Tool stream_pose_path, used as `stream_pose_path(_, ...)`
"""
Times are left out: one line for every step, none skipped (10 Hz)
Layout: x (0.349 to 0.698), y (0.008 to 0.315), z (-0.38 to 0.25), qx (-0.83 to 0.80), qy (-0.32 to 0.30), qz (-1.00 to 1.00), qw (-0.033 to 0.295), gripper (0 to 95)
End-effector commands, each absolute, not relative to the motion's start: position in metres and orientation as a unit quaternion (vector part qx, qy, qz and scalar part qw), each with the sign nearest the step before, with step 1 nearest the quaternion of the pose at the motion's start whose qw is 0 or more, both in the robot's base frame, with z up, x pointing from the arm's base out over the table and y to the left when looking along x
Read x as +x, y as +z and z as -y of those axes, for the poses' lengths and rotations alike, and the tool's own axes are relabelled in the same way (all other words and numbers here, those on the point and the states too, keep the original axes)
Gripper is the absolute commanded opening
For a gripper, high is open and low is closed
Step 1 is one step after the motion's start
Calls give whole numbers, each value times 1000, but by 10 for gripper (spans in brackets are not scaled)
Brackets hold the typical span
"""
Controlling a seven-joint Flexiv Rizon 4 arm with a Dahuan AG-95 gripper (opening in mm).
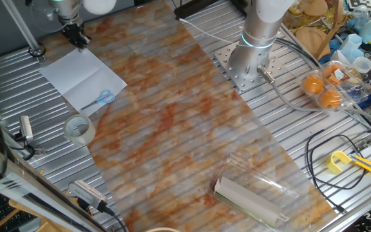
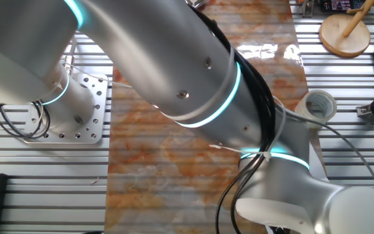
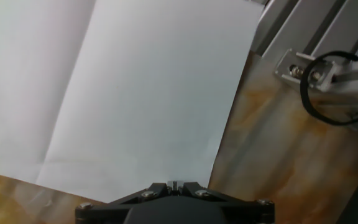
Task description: Unfold a piece of paper
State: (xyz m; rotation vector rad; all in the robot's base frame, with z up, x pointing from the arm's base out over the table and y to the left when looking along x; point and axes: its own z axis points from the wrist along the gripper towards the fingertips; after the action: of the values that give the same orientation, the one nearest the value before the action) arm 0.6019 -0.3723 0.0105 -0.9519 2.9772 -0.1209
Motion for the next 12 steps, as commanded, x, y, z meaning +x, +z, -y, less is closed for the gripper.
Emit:
stream_pose_path(602, 11, 372, -308, -39, -951, 6, 0)
stream_pose_path(602, 11, 372, -309, -36, -950, 8, 0)
stream_pose_path(602, 11, 372, -308, -37, -951, 7, 0)
stream_pose_path(603, 11, 372, -308, -37, -951, 7, 0)
stream_pose_path(603, 11, 372, -308, -36, -951, 8, 0)
stream_pose_path(603, 11, 372, -307, -37, -951, 7, 0)
stream_pose_path(603, 11, 372, -308, -36, -951, 7, 0)
stream_pose_path(603, 11, 372, -310, -33, -950, 8, 0)
stream_pose_path(603, 11, 372, -311, -30, -950, 8, 0)
stream_pose_path(603, 11, 372, -309, -19, -951, 11, 0)
stream_pose_path(603, 11, 372, -306, -11, -952, 13, 0)
stream_pose_path(604, 12, 371, -306, -7, -952, 13, 0)
